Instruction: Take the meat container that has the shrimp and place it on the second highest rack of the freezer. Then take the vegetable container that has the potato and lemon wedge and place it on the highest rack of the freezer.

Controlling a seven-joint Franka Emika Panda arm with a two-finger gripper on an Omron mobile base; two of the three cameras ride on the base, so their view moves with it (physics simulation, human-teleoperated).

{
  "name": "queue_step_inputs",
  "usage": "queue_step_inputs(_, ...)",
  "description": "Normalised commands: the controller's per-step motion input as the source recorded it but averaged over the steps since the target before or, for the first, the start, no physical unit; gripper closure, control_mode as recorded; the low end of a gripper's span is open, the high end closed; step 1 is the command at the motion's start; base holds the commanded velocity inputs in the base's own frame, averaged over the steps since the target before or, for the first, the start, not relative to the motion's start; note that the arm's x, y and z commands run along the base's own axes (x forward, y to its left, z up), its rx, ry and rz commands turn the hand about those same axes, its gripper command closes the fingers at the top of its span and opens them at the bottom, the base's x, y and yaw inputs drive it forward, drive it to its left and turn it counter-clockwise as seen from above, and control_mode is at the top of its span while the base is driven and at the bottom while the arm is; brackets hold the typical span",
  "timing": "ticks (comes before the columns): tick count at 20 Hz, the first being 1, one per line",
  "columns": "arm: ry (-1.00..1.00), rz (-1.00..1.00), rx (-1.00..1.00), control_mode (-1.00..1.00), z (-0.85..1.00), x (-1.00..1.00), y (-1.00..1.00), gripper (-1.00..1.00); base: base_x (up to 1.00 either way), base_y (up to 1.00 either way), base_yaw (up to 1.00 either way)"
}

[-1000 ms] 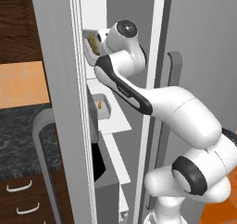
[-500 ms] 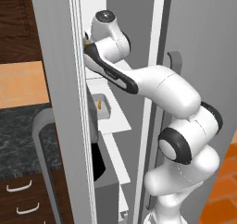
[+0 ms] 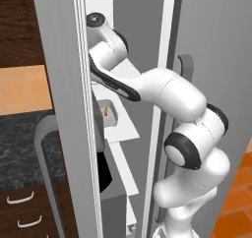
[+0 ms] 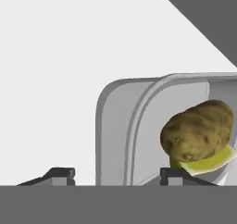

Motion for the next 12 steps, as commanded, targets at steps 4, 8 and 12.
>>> queue_step_inputs(4, -0.51, -0.01, 0.28, -1.00, 0.00, -0.51, -0.47, -1.00, 0.00, 0.00, 0.00)
queue_step_inputs(8, -0.32, 0.04, 0.39, -1.00, 0.48, -0.65, -0.48, -1.00, 0.00, 0.00, 0.00)
queue_step_inputs(12, -0.38, 0.04, 0.19, -1.00, 0.38, -1.00, -0.23, -1.00, 0.00, 0.00, 0.00)
